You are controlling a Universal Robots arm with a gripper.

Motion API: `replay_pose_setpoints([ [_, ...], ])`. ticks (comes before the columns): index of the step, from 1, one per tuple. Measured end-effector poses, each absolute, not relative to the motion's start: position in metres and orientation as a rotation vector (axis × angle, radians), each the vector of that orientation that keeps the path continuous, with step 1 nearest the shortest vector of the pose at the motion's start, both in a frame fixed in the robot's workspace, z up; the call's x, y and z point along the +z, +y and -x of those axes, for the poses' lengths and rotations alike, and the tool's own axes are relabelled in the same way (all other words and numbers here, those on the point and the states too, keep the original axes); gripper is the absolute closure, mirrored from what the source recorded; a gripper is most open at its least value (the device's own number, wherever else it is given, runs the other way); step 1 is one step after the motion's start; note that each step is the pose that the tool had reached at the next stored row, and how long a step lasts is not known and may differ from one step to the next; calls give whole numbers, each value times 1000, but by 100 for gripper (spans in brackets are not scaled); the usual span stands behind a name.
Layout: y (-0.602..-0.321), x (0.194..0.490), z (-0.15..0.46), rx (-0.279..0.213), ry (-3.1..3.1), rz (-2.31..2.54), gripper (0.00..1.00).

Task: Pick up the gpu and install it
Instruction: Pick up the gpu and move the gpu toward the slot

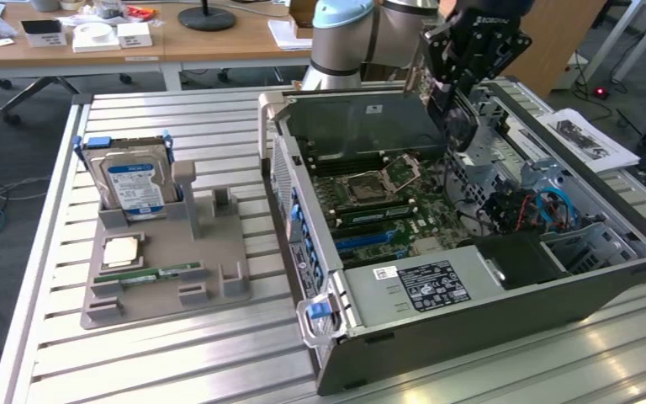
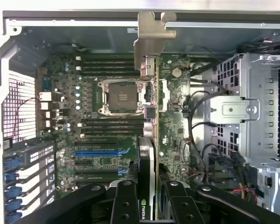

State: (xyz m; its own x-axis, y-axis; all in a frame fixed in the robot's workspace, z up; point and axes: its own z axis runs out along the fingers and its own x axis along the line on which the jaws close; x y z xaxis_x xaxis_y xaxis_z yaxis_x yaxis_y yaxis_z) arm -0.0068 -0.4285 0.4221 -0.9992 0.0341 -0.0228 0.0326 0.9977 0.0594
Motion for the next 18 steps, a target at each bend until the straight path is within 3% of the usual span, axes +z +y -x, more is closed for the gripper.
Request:
replay_pose_setpoints([
  [18, -428, 422, -26, 92, 3116, -52, 73],
])
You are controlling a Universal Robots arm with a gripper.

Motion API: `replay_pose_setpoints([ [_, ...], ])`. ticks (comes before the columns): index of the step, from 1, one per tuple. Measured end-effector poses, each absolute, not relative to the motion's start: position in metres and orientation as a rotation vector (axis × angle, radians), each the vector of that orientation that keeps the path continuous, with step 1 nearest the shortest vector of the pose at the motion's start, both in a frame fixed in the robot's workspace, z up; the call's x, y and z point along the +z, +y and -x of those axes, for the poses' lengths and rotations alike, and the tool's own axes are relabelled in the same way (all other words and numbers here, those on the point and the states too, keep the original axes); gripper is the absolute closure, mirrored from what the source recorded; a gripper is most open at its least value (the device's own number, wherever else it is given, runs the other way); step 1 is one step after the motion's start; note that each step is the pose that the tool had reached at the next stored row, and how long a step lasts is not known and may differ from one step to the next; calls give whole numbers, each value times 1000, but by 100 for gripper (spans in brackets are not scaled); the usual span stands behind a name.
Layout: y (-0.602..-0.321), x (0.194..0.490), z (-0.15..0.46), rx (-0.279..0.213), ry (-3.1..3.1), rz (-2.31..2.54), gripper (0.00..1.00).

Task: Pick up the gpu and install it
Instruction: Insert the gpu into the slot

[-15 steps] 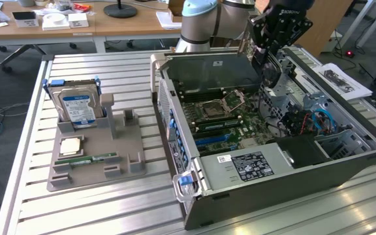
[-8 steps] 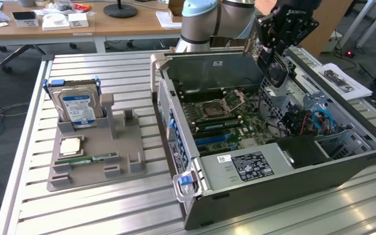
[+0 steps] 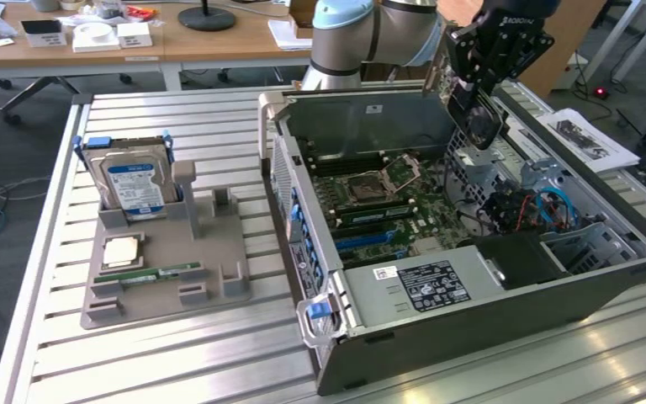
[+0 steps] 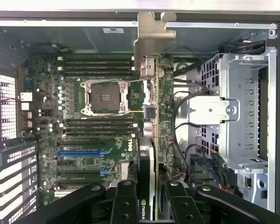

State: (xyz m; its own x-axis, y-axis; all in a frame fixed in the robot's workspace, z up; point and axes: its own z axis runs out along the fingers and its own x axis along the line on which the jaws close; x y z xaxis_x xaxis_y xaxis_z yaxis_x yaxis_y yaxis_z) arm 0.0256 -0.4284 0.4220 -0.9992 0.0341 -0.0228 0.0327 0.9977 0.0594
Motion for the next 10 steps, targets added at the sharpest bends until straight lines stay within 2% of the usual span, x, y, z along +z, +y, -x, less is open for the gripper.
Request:
replay_pose_setpoints([
  [10, -428, 422, -26, 92, 3116, -52, 73],
])
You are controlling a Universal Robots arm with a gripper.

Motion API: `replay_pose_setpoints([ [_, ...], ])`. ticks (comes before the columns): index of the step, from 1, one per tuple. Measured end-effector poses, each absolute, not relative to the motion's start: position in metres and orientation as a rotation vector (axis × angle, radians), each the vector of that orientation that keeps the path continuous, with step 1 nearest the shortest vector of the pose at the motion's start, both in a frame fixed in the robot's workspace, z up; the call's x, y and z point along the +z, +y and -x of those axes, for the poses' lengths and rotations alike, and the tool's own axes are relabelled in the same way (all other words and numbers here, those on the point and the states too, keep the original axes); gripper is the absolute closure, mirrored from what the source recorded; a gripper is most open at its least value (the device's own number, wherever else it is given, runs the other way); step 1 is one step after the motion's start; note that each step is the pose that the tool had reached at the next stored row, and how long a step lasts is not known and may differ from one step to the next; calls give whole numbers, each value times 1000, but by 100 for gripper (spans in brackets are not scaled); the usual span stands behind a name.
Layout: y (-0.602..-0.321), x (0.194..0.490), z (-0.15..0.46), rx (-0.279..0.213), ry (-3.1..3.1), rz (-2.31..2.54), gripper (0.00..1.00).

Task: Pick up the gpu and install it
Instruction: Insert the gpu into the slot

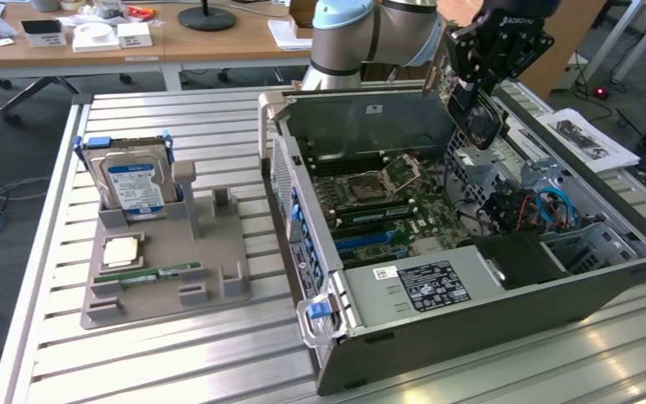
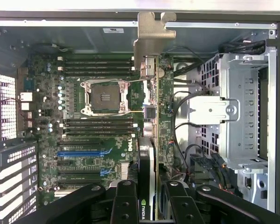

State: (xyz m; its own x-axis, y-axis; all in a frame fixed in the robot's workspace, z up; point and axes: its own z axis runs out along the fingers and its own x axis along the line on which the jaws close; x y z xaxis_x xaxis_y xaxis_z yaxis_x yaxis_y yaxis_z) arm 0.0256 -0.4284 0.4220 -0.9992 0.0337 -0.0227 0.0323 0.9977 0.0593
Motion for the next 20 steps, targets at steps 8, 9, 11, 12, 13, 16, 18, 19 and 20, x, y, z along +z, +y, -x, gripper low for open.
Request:
replay_pose_setpoints([
  [8, -428, 422, -26, 93, 3118, 10, 73],
  [9, -428, 422, -26, 93, 3118, 20, 73],
  [11, -428, 422, -26, 93, 3118, 38, 73],
  [12, -428, 422, -26, 93, 3118, 45, 73],
  [13, -428, 422, -26, 93, 3118, 57, 73],
  [16, -428, 422, -26, 93, 3118, 70, 73],
  [18, -428, 421, -26, 93, 3118, 78, 73],
  [19, -428, 421, -26, 94, 3118, 81, 73],
  [20, -428, 421, -26, 94, 3118, 85, 73],
])
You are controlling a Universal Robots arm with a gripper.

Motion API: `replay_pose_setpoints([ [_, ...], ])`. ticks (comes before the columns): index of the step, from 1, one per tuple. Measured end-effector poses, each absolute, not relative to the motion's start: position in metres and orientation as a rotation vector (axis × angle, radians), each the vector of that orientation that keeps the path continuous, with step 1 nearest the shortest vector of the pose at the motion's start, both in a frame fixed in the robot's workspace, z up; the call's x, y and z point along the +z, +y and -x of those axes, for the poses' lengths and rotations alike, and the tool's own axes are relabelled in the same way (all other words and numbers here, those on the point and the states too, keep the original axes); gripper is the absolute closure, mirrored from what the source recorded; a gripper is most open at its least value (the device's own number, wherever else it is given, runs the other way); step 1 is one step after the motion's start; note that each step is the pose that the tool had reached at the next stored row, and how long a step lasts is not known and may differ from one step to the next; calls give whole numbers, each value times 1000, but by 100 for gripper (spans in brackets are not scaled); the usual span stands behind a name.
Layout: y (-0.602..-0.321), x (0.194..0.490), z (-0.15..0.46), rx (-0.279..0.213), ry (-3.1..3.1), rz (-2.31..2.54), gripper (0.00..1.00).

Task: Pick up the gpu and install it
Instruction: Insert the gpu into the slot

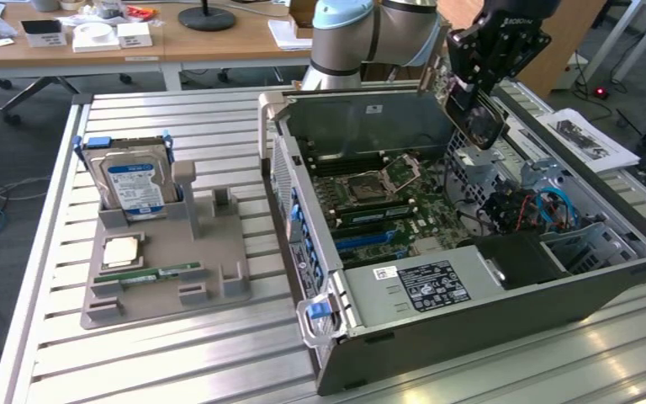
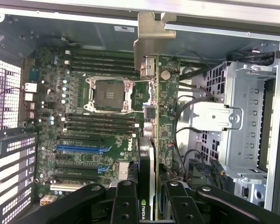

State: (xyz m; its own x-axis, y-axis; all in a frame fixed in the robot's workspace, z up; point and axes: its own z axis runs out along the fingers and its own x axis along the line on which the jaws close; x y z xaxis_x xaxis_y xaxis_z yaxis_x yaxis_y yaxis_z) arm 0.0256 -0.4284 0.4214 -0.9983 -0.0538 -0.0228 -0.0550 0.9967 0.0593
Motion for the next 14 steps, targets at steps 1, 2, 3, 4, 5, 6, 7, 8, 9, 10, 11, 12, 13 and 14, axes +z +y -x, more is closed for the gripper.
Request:
replay_pose_setpoints([
  [1, -428, 421, -26, 94, 3118, 89, 73],
  [2, -428, 421, -26, 94, 3118, 93, 73],
  [3, -428, 421, -26, 94, 3118, 97, 73],
  [4, -428, 421, -26, 94, 3118, 101, 73],
  [5, -428, 421, -26, 94, 3118, 107, 73],
  [6, -428, 421, -26, 94, 3118, 113, 73],
  [7, -428, 421, -26, 94, 3117, 120, 73],
  [8, -428, 421, -26, 94, 3117, 127, 73],
  [9, -428, 421, -26, 94, 3117, 135, 73],
  [10, -428, 421, -26, 94, 3117, 142, 73],
  [11, -428, 421, -26, 94, 3117, 149, 73],
  [12, -428, 421, -26, 94, 3117, 156, 73],
  [13, -428, 421, -26, 94, 3116, 164, 73],
  [14, -428, 421, -26, 94, 3116, 171, 73],
])
